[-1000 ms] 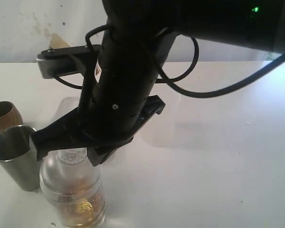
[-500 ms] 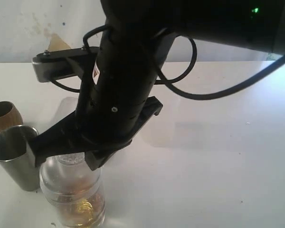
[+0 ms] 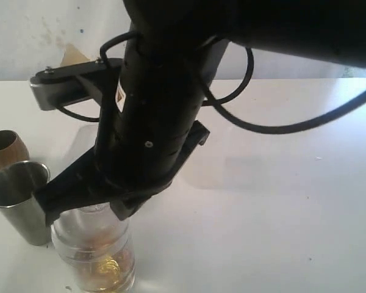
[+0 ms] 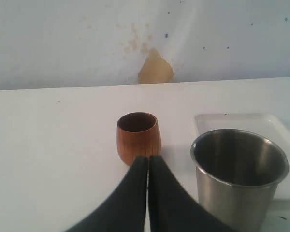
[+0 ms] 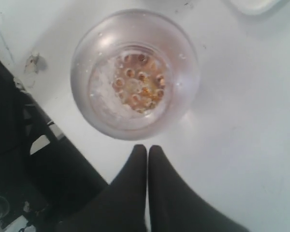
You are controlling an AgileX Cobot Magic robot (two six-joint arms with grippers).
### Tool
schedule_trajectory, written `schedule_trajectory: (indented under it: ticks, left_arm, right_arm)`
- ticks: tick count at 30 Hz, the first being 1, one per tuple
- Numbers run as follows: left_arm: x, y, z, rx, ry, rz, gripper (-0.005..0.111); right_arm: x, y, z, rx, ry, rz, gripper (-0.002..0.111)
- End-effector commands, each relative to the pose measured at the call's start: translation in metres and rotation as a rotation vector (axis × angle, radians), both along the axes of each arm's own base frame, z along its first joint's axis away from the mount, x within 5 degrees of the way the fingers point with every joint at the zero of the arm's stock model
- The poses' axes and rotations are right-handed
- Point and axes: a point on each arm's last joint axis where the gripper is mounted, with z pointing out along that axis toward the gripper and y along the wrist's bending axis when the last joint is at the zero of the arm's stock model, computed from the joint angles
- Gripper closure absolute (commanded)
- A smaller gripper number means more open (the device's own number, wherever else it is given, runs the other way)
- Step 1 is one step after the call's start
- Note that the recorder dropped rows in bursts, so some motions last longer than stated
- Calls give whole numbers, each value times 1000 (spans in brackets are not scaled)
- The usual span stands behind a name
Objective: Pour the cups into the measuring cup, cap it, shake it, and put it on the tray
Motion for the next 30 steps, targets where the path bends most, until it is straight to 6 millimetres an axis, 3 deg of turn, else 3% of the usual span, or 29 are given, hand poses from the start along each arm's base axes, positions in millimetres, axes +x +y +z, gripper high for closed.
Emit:
schedule_trajectory:
  ticks: [1, 4, 13, 30]
  left_arm:
    - [0, 0, -2, 4, 4, 0, 106]
    - [0, 0, -2, 4, 4, 0, 106]
    - [0, 0, -2, 4, 4, 0, 106]
    - [0, 0, -2, 4, 4, 0, 106]
  right_arm:
    - [7, -17, 12, -80, -143, -106, 108]
    - [14, -21, 10, -120, -196, -164, 108]
    - [15, 2, -1, 9, -107, -121, 108]
    - [12, 10, 0, 73, -79, -71, 108]
